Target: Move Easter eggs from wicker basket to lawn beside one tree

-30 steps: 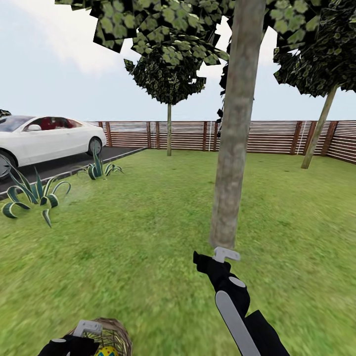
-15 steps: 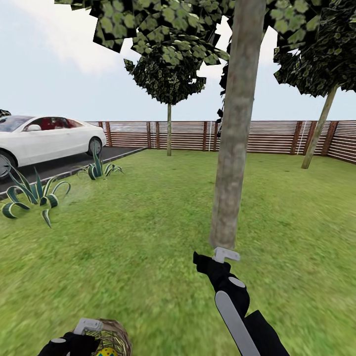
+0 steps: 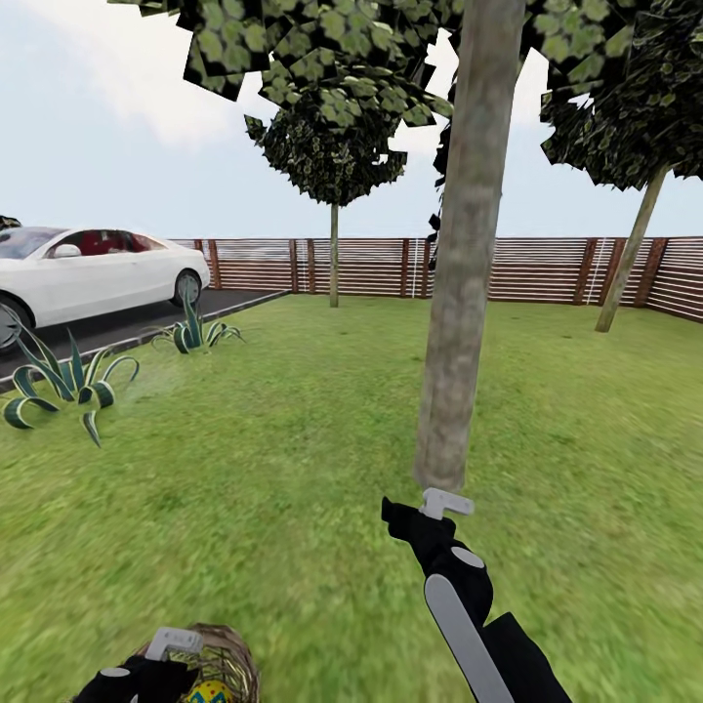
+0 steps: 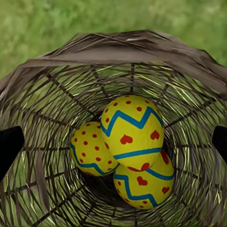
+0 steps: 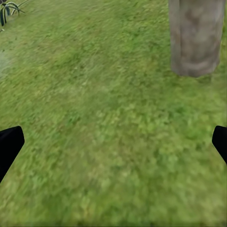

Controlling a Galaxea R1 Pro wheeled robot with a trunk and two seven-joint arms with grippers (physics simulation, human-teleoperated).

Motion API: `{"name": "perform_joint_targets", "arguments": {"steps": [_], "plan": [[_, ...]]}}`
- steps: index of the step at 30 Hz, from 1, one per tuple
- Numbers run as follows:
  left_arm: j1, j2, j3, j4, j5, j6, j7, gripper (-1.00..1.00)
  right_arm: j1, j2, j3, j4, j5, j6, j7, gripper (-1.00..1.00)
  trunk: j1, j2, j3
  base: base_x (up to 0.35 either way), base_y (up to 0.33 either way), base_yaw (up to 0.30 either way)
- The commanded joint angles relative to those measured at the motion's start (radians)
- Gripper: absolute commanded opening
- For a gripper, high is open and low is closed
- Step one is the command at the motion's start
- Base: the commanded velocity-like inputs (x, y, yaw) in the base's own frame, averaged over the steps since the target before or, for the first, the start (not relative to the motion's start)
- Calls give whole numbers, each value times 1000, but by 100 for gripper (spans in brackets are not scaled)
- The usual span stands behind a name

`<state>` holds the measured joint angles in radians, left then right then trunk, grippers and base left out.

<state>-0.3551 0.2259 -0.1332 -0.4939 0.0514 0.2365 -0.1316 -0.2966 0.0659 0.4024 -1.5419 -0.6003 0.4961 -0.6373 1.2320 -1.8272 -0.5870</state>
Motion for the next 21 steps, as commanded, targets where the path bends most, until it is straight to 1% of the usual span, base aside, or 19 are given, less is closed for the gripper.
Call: {"name": "perform_joint_targets", "arguments": {"steps": [1,21], "plan": [[0,1,-4,-2,5,6,0,100,-1,0,1,-1,-7,2,-9,100,4,-8,-4,0,0,0],[-1,1,-5,1,5,6,0,100,-1,0,3,-1,-7,2,-9,100,81,-148,-67,0,0,0]]}}
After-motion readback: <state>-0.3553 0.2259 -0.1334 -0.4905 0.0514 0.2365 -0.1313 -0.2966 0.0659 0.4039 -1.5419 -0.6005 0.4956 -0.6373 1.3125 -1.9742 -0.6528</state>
